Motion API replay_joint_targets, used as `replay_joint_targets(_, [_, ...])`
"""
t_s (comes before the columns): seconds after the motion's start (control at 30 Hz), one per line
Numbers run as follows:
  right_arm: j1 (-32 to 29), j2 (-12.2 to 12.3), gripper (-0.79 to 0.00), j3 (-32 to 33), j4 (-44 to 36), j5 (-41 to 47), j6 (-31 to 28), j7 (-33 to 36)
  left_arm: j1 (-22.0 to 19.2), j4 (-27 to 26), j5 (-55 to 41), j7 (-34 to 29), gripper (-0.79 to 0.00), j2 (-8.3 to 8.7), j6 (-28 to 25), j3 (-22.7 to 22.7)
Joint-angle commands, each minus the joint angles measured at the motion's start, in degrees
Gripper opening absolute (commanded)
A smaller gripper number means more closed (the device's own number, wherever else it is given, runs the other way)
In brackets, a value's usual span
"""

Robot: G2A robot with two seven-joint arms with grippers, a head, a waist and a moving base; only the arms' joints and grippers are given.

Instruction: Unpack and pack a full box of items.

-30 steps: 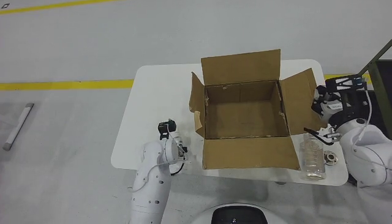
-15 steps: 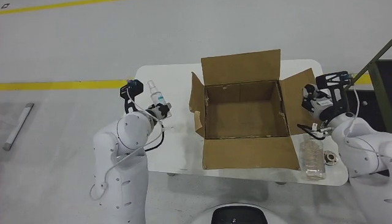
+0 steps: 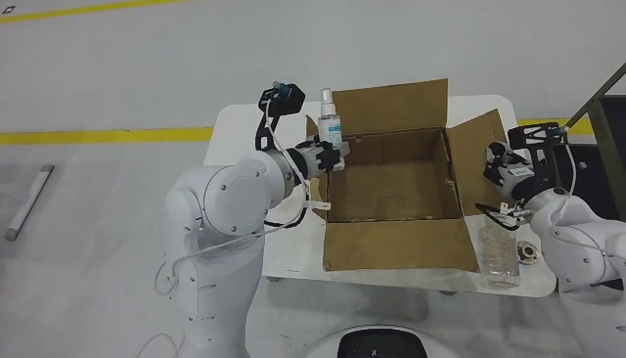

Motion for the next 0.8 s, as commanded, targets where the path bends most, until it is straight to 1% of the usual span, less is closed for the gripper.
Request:
replay_joint_targets(0.0, [-0.4, 0.1, -0.785, 0.2, 0.0, 0.1, -0.2, -0.2, 0.0, 0.0, 0.2, -0.1, -0.785, 0.01, -0.1, 0.0])
replay_joint_targets(0.13, [-1.9, 0.0, -0.785, 0.1, -0.5, 1.0, 0.7, -1.2, 0.0, 0.0, 0.2, -0.1, -0.785, 0.01, -0.1, 0.0])
replay_joint_targets(0.33, [-3.9, 0.0, -0.785, 0.5, 0.7, 2.0, 0.9, -4.0, 0.0, 0.0, 0.2, -0.1, -0.785, 0.01, -0.1, 0.0])
replay_joint_targets(0.4, [-4.2, 0.0, -0.785, 0.7, 1.6, 2.1, 0.6, -3.9, 0.0, 0.0, 0.2, -0.1, -0.785, 0.01, -0.1, 0.0])
replay_joint_targets(0.47, [-4.4, 0.1, -0.785, 0.5, 1.9, 2.3, 0.4, -4.0, 1.1, 0.0, -1.6, 2.5, -0.785, -0.04, -1.0, 0.7])
replay_joint_targets(0.53, [-5.0, 0.0, -0.785, 0.0, 1.4, 2.4, 0.8, -4.0, 0.9, 0.5, -3.7, 4.7, -0.785, -0.23, -2.3, 2.6])
replay_joint_targets(0.6, [-5.0, 0.1, -0.785, 0.1, 1.6, 2.4, 0.8, -4.1, -0.2, 2.2, -5.5, 6.4, -0.785, -0.53, -2.8, 5.0])
replay_joint_targets(0.7, [-5.3, 0.1, -0.785, 0.2, 1.1, 2.6, 1.4, -4.1, -2.4, 6.9, -6.9, 8.6, -0.785, -1.16, -1.4, 9.1])
replay_joint_targets(0.77, [-5.8, 0.1, -0.785, 0.4, 0.3, 2.5, 2.2, -4.2, -4.0, 10.7, -6.6, 9.3, -0.785, -1.62, 0.6, 11.9])
